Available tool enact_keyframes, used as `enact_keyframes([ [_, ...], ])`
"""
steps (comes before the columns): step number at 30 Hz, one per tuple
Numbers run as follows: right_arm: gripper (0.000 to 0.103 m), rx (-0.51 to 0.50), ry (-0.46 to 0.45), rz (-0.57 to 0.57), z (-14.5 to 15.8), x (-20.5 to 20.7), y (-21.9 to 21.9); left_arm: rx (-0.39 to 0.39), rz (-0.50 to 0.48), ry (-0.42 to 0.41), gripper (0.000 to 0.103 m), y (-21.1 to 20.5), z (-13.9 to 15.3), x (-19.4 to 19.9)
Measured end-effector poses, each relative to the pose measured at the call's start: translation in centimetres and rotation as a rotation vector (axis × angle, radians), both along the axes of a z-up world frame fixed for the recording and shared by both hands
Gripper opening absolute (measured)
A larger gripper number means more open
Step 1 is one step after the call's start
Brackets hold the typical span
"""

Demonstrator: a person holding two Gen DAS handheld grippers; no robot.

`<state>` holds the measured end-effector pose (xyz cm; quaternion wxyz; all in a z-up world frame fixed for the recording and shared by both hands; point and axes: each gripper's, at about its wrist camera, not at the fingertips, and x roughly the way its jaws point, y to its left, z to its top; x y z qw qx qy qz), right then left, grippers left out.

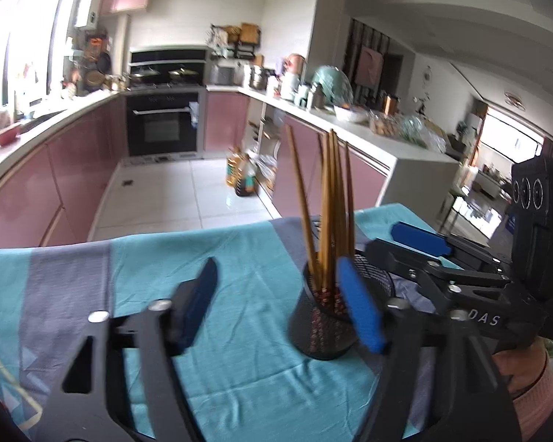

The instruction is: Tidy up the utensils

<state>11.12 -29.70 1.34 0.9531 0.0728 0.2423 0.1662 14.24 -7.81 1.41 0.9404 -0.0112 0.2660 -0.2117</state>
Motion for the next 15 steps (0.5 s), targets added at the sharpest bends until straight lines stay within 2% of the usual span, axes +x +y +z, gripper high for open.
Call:
enact_keyframes([
  [4, 0.081, -0.028, -0.029, 0.001, 0.0, -1.2, 0.7, 0.007, 0.067, -0.049, 0.093, 2.0, 0.1, -1.8],
  [8, 0.097, -0.058, -0.081, 0.003, 0.2, -2.8, 1.6, 0.006, 0.113, -0.094, 0.097, 4.0, 0.2, -3.9],
  [15, 0.097, -0.093, -0.127, 0.007, -0.2, -5.0, 3.3, -0.01, 0.187, -0.134, 0.097, 7.1, 0.0, -7.1],
])
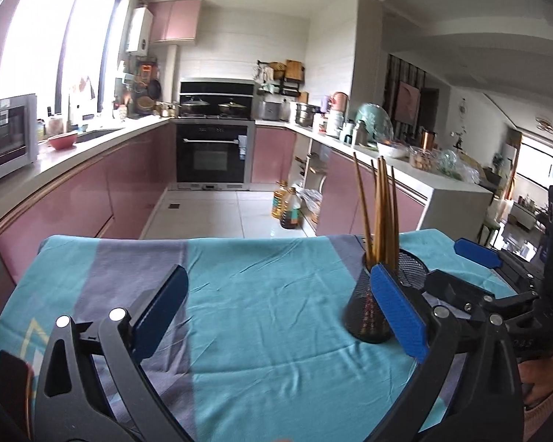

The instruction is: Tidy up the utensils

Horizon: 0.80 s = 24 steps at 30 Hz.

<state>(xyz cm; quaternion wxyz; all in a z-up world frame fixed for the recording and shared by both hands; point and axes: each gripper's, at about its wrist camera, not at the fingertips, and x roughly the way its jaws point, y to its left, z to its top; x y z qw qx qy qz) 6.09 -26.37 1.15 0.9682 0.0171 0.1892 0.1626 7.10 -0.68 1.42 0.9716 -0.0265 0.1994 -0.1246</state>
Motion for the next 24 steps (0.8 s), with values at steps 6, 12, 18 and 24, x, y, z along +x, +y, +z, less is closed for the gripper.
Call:
enact_keyframes([
  [6, 0.097, -0.005, -0.064, -0.036, 0.3, -1.8, 0.9, -0.013, 0.055, -0.082, 0.097, 1.8, 0.4, -2.9],
  [12, 0.097, 0.003, -0.098, -0.072, 0.4, -3.1, 1.3, -0.001, 0.097, -0.127, 0.097, 2.1, 0.4, -4.7],
  [18, 0.097, -0.017, -0.133, -0.112, 0.3, -4.2, 1.9, 0.024, 0.117, -0.149, 0.097, 1.9, 0.2, -6.1],
  [24, 0.097, -0.029, -0.154, -0.143, 0.2, -5.2, 2.0, 0.02, 0.133, -0.157, 0.097, 1.8, 0.1, -7.0],
])
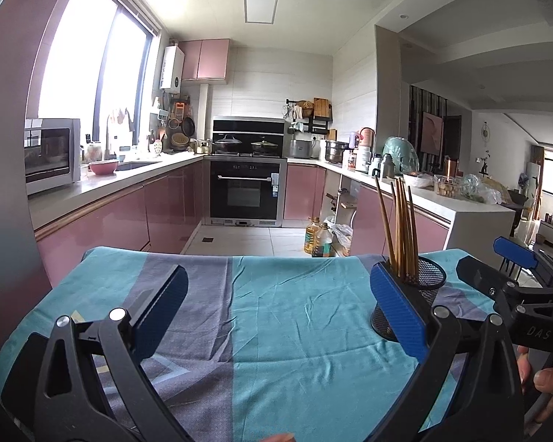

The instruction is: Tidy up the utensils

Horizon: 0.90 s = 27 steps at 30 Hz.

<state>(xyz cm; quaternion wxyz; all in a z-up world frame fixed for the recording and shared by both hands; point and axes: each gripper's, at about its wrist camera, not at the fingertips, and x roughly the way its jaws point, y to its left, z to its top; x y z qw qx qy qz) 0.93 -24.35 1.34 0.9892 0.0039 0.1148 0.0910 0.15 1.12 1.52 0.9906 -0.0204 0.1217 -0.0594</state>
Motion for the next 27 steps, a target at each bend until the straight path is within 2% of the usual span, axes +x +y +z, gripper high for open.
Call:
enact_keyframes([
  [7, 0.097, 0.013, -0.009, -0.006, 0.1, -0.6, -0.1, 0.021, 0.017, -0.019, 0.097, -0.4, 0.1, -0.9],
  [27, 0.097, 0.01, -0.012, 0.001, 0.2, -0.9, 0.2, 0.021, 0.034, -0.034, 0.097, -0.7, 0.3, -1.7],
])
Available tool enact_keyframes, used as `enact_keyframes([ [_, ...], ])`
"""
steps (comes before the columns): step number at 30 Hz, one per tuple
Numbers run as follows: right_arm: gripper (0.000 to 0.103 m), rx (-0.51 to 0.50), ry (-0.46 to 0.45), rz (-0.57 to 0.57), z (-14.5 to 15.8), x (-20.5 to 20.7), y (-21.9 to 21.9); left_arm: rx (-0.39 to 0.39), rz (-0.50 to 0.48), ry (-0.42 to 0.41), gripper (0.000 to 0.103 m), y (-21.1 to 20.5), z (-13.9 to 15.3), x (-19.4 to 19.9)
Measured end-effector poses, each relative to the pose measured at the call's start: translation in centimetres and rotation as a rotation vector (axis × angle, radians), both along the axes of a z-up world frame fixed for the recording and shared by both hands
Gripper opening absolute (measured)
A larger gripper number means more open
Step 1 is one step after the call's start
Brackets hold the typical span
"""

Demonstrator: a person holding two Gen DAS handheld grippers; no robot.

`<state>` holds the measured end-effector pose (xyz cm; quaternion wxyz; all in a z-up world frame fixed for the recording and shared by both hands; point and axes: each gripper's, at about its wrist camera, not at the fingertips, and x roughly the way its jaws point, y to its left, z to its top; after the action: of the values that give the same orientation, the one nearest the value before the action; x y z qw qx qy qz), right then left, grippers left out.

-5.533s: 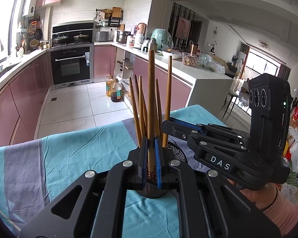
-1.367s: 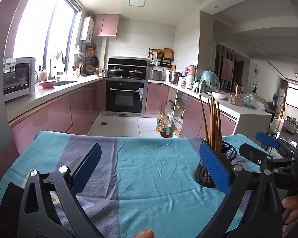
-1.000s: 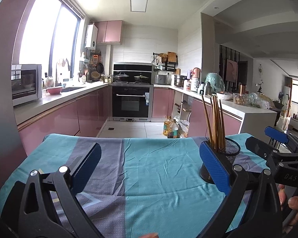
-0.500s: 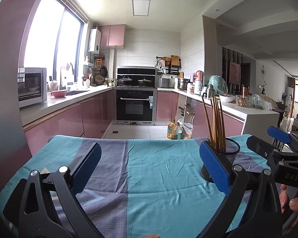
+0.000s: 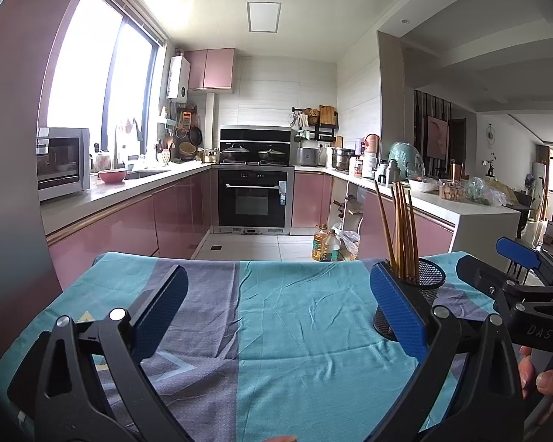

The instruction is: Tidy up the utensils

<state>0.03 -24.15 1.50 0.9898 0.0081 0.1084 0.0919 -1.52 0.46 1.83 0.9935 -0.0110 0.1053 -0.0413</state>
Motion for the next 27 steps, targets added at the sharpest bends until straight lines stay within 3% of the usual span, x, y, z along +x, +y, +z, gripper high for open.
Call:
enact_keyframes([
  [27, 0.097, 0.005, 0.002, 0.003, -0.11, 0.0, 0.09, 0.005, 0.005, -0.005, 0.097, -0.31, 0.3, -0.23],
])
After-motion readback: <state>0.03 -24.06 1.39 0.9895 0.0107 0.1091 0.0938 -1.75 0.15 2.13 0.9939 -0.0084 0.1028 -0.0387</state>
